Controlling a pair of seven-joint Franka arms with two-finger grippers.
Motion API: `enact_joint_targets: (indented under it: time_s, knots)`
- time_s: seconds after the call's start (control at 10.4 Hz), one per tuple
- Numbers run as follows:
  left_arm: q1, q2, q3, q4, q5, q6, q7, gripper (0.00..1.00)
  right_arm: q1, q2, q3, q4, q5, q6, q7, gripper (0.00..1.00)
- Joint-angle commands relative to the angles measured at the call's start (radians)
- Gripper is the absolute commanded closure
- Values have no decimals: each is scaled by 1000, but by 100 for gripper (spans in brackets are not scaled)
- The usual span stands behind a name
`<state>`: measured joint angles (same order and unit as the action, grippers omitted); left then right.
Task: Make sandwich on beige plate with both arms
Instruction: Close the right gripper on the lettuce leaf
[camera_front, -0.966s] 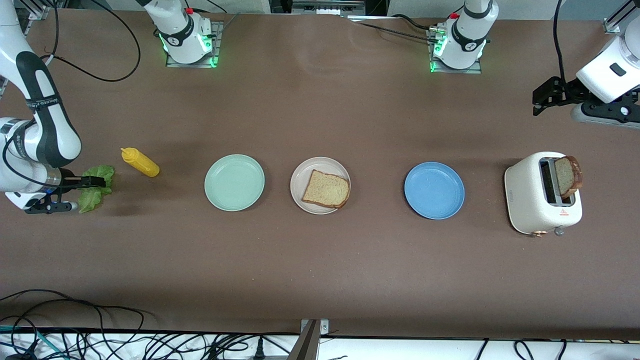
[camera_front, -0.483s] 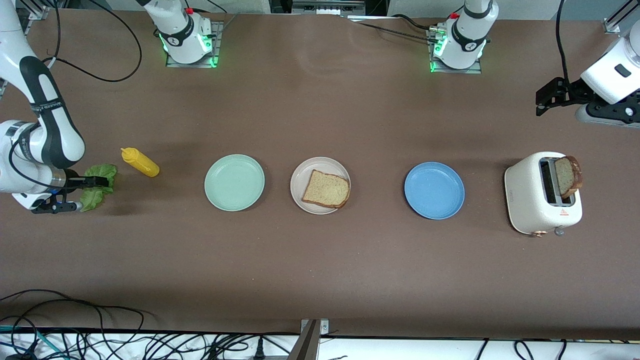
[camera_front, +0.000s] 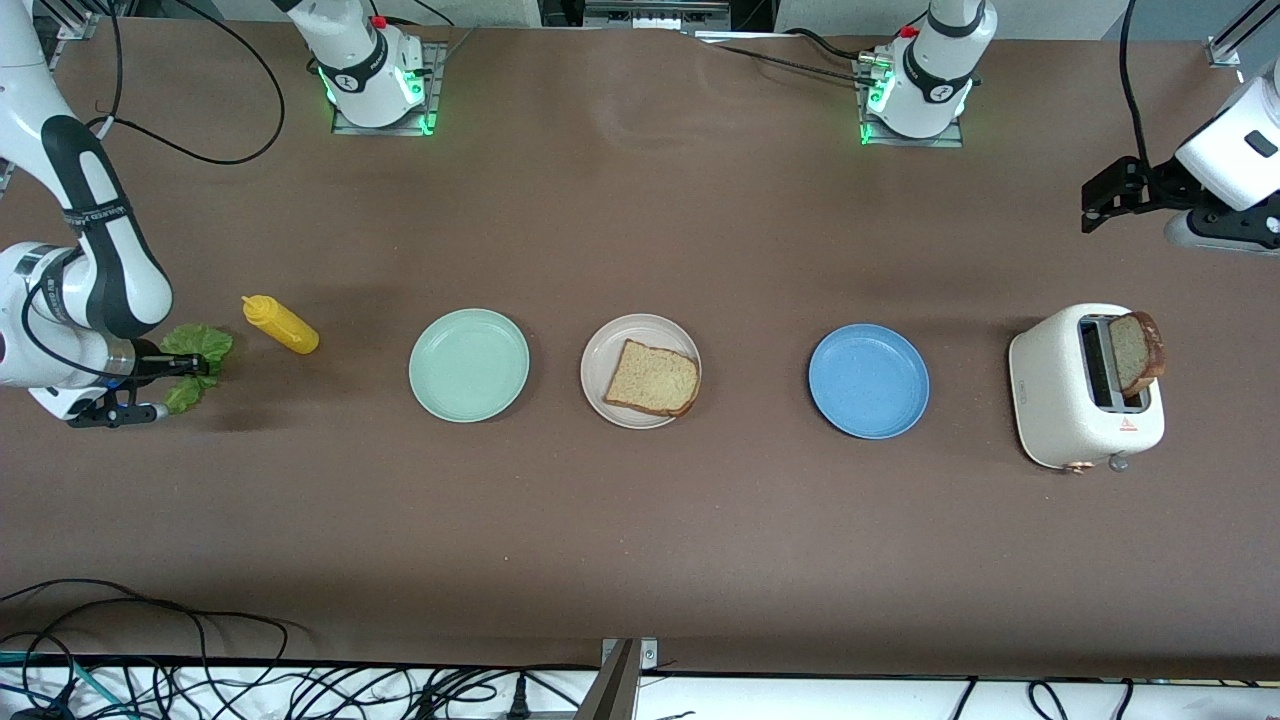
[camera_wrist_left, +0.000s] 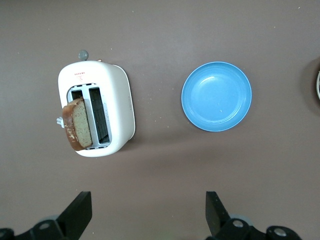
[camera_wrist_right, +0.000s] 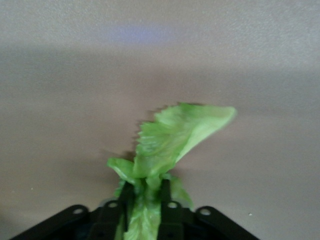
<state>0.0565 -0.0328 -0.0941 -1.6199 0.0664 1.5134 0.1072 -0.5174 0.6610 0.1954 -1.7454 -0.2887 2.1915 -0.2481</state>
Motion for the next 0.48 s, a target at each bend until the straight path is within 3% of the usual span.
enact_joint_targets:
  time_s: [0.0,0.19,0.39]
  knots:
    - [9,-7,-4,-8,-23,-7,-1,0,-7,-36,12,12,-18,-12,-40,100]
    - [9,-7,-3,-8,-23,-7,-15,0,-4,-147,45,21,-7,-141,-45,100]
    - [40,-7,-2,-8,-23,-7,-6,0,-4,-228,128,102,5,-353,-30,100]
